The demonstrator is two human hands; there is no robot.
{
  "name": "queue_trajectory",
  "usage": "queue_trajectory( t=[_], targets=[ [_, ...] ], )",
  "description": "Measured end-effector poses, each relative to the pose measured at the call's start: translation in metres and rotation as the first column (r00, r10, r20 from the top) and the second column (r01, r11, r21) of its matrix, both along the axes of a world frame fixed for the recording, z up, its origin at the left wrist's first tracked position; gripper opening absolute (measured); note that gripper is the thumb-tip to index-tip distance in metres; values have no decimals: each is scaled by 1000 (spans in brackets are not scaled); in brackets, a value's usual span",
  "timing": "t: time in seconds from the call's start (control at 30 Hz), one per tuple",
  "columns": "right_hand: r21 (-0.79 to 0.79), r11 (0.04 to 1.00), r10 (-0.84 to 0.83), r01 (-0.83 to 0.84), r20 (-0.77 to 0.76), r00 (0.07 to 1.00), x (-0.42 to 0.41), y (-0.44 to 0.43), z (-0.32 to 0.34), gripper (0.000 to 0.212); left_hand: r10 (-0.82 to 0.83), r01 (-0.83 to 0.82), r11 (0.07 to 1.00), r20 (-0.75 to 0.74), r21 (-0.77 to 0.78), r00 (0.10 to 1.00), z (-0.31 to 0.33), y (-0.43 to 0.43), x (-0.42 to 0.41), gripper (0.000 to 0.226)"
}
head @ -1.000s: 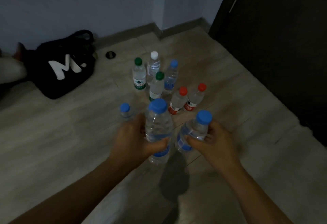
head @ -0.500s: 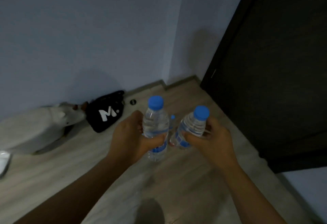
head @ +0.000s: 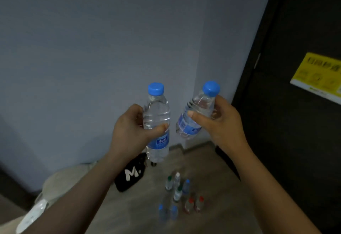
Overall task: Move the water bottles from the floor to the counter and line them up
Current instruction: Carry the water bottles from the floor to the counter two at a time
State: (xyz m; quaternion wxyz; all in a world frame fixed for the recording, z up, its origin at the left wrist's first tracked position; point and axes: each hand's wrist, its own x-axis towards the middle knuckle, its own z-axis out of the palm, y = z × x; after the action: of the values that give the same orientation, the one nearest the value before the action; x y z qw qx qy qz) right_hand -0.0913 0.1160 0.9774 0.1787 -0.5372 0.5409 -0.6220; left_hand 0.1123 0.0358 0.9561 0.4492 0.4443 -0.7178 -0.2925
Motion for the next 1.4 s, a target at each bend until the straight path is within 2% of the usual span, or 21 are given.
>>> queue_trajectory(
  t=[0.13, 0.27, 0.47, 0.57, 0.67, 0.77, 0.93, 1.13, 1.4],
  targets=[
    [-116, 988, 104, -104, -8, 995, -6, 0, 56, 34, 87, -93, 993, -79, -67, 993, 50, 25, 8, 41],
    [-141, 951, 270, -277, -65, 961, -1, -5, 96, 29, 187, -203, 975, -163, -90, 969, 84, 54, 25, 27],
    [-104, 875, 457, -473, -146, 877, 44, -13, 122, 29, 382, -413, 904, -221, -116, 898, 118, 95, 73, 33],
    [-91, 822, 545, -562, -160, 823, 78, -18, 125, 38, 453, -496, 855, -250, -149, 856, 126, 116, 99, 31],
    [-86, 766, 621, -637, -159, 767, 120, -23, 126, 53, 515, -563, 809, -257, -171, 818, 131, 139, 131, 35],
    [-80, 694, 695, -716, -187, 694, 170, -23, 130, 61, 579, -637, 750, -290, -179, 762, 138, 164, 165, 49],
    [-77, 530, 817, -845, -222, 533, 268, -5, 141, 48, 699, -752, 628, -280, -199, 658, 148, 220, 236, 53],
    [-92, 337, 913, -937, -209, 349, 384, 43, 153, 51, 784, -854, 461, -342, -240, 519, 166, 300, 322, 51],
    [-77, 206, 958, -976, -189, 217, 525, 94, 160, 65, 861, -920, 302, -342, -250, 376, 173, 374, 425, 49]
  ],
)
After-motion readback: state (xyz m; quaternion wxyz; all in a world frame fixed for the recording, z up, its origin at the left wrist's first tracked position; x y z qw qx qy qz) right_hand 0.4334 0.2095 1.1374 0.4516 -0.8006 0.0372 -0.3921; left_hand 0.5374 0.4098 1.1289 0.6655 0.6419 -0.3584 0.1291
